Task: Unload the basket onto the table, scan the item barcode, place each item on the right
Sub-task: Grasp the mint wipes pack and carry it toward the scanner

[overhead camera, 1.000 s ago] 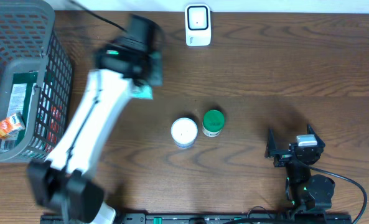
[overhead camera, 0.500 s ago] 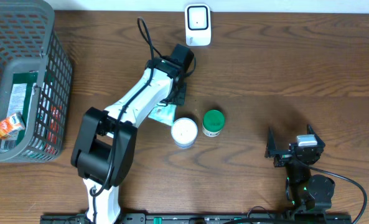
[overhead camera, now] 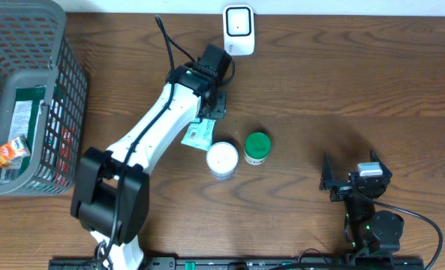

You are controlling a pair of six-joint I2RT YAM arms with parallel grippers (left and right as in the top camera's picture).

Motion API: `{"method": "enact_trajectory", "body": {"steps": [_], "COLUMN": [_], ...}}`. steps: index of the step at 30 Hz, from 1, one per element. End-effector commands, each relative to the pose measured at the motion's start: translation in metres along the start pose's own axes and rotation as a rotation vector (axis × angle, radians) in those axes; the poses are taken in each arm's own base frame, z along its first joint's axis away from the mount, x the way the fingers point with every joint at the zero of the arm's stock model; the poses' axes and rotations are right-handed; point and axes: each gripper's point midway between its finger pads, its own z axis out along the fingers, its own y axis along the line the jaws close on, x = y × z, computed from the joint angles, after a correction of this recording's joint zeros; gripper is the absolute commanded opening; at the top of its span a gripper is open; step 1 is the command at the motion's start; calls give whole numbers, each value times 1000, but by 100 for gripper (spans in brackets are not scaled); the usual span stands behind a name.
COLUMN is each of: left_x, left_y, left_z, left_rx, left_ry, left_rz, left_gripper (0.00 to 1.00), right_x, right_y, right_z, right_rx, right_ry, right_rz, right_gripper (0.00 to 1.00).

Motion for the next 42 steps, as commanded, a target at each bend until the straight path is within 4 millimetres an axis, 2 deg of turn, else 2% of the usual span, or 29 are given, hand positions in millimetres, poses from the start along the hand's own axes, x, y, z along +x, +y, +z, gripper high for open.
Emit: {"method": "enact_trajectory", "body": {"steps": [1, 4, 12, 17, 27, 34, 39, 42], "left_x": [-4, 5, 31, 42, 44, 25, 27, 36], "left_y": [0, 2, 6, 2, -5, -10, -9, -9], "left_z": [-5, 4, 51, 66, 69, 63, 64, 72], "left_rx": [1, -11, -40, -20, 17, 42, 34, 32], "left_ry": [-12, 22, 109, 162, 175, 98, 101, 115], "left_rz": [0, 4, 13, 15, 14, 7, 8, 15], "left_gripper": [13, 11, 11, 11, 11, 11, 11, 11], "right_x": [1, 1, 1, 1, 1, 1, 1, 1], "right_y": [0, 0, 0, 0, 0, 0, 0, 0], "right_z": [0, 0, 0, 0, 0, 0, 0, 0], "right_rx": [1, 1, 1, 1, 1, 1, 1, 1], "right_ry": [4, 4, 4, 4, 4, 4, 4, 4], "right_rz": [12, 12, 12, 12, 12, 12, 12, 12], "right_gripper": [99, 99, 99, 99, 99, 99, 99, 99]}}
